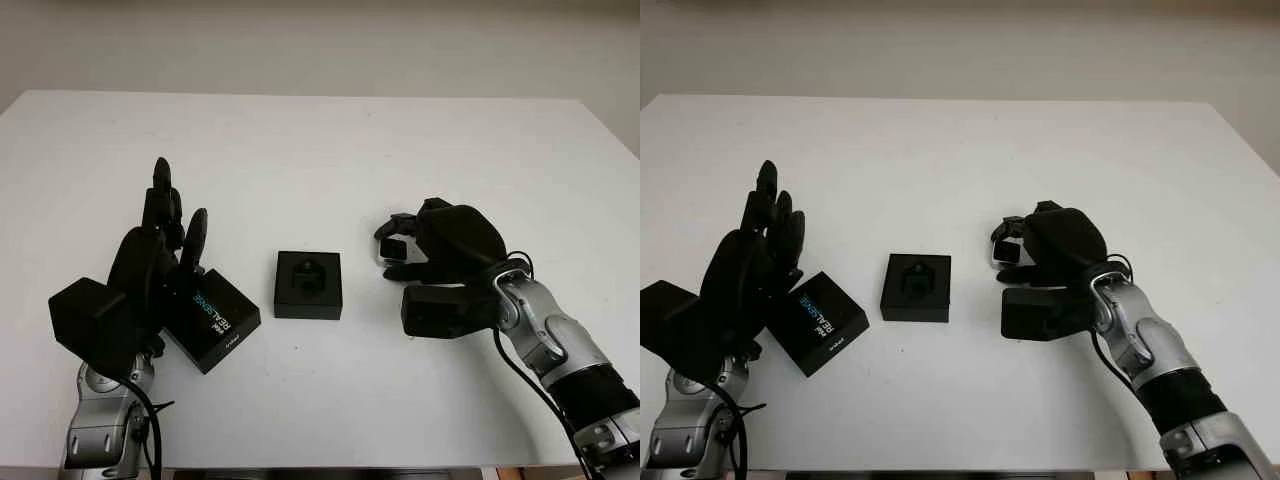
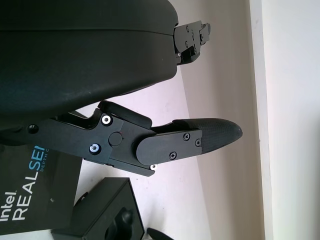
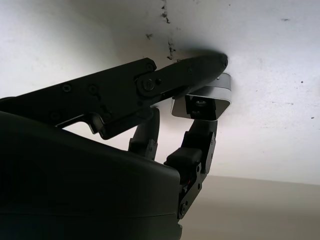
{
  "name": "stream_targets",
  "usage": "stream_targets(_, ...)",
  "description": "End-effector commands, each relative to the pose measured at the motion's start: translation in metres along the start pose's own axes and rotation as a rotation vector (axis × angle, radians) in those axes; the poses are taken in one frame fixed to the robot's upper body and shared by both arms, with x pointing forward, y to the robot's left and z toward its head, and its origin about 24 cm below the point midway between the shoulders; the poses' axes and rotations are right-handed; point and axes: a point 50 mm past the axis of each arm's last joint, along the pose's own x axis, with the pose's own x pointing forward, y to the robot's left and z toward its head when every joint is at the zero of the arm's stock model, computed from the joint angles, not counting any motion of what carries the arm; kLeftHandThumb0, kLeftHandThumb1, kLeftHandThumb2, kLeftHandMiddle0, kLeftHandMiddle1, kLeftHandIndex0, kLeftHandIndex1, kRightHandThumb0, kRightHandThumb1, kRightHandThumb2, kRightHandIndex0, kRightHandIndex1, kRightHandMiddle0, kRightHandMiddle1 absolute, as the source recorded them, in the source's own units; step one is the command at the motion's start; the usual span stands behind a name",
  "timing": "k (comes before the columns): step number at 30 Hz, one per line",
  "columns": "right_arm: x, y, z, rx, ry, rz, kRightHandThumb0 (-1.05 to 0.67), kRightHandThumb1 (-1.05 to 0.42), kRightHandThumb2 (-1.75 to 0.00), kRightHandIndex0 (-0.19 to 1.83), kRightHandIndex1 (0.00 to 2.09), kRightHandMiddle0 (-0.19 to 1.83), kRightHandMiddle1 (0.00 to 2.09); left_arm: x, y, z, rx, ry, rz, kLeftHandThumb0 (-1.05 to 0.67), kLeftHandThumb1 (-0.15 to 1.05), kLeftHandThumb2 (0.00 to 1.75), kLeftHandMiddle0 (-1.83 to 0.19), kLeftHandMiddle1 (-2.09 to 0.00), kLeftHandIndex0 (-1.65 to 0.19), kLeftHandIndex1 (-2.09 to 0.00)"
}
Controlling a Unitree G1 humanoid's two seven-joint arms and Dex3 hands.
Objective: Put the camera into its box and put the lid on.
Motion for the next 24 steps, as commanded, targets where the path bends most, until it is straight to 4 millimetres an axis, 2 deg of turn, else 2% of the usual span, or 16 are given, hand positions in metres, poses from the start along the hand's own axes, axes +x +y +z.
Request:
stream_targets(1,-0.0047,0.0065,-0.0039,-0.028,0.008,0.014,-0.46,-0.93,-0.06,0.27,1.62,0.50,1.34,0.0005,0.0016,0.0028,0.014,-0.013,-0.001,-0.71,1.05,0.54,0.18,-0.06,0.19,-0.04)
stream_targets(5,-0.0054,0.0076,-0.0042,-0.040,0.005,-0.003,-0.43,-0.93,-0.05,0.23,1.81,0.45,1.52,0.0000,0.0019,0.0027,0.016,-0.011,0.000,-0.71,1.05,0.53,0.18,-0.05,0.19,-0.05)
stream_targets(7,-0.0055,0.0082,-0.0044,-0.048,0.006,-0.005,-0.43,-0.93,-0.05,0.21,1.81,0.45,1.56,-0.0002,0.0020,0.0028,0.017,-0.012,0.000,-0.71,1.05,0.53,0.18,-0.05,0.19,-0.05)
stream_targets(13,-0.0047,0.0073,-0.0044,-0.086,0.017,0.023,-0.45,-0.96,-0.06,0.20,1.62,0.38,1.62,-0.0001,0.0019,0.0026,0.020,-0.011,0.005,-0.71,1.05,0.53,0.18,-0.05,0.18,-0.05)
stream_targets(18,-0.0046,0.0076,-0.0040,-0.115,0.017,0.014,-0.49,-0.97,-0.06,0.23,1.53,0.38,1.64,-0.0006,0.0021,0.0022,0.020,-0.008,0.005,-0.71,1.05,0.53,0.18,-0.06,0.18,-0.05)
stream_targets(22,-0.0049,0.0085,-0.0040,-0.080,0.017,-0.001,-0.48,-0.98,-0.05,0.31,1.41,0.39,1.63,-0.0009,0.0017,0.0020,0.012,-0.009,0.006,-0.70,1.05,0.52,0.18,-0.05,0.19,-0.05)
stream_targets(24,-0.0052,0.0088,-0.0037,0.019,0.031,-0.029,-0.45,-0.95,-0.05,0.37,1.44,0.43,1.61,-0.0012,0.0015,0.0018,0.011,-0.008,0.005,-0.70,1.05,0.52,0.18,-0.05,0.19,-0.05)
